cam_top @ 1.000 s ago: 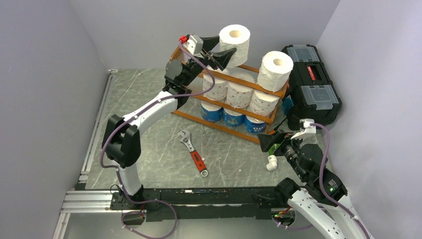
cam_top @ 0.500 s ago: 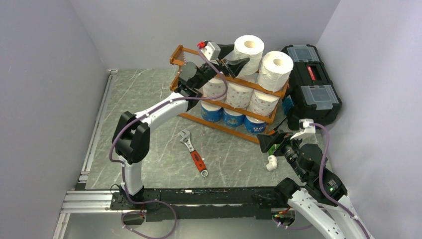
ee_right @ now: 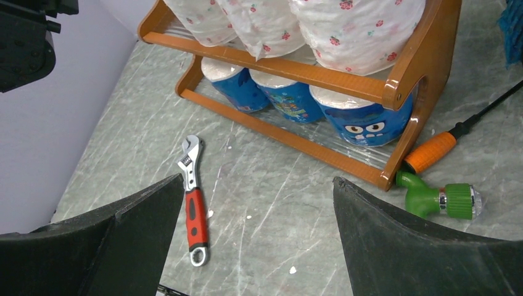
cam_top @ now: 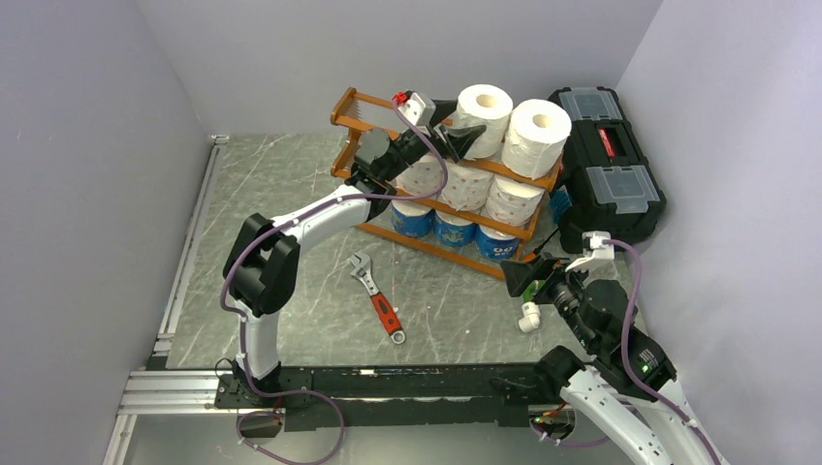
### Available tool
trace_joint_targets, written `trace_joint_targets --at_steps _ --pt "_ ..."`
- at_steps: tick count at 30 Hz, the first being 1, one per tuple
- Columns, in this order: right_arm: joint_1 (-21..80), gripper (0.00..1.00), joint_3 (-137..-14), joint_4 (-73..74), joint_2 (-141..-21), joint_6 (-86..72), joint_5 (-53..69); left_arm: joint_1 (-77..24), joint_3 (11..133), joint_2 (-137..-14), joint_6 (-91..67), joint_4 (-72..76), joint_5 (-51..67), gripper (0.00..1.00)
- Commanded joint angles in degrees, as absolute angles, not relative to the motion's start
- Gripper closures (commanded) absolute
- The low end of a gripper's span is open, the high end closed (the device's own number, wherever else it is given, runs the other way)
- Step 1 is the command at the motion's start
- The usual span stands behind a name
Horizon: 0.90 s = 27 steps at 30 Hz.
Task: Place and organize the paper towels onto the shelf
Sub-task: Place the paper towel on the shelf.
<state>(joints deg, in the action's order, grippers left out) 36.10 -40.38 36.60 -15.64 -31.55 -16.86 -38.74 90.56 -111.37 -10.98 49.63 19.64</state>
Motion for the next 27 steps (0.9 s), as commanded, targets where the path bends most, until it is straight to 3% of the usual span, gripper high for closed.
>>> trace_joint_targets --at_steps 1,27 --pt "36.3 0.08 -39.6 35.0 -15.5 -31.6 -16.7 -39.0 88.7 -108.7 -10.8 56.2 19.1 0.51" --pt "36.3 0.08 -38.6 33.9 -16.8 -32.3 -16.3 -39.2 82.3 -105.1 -14.2 60.4 20.6 0.51"
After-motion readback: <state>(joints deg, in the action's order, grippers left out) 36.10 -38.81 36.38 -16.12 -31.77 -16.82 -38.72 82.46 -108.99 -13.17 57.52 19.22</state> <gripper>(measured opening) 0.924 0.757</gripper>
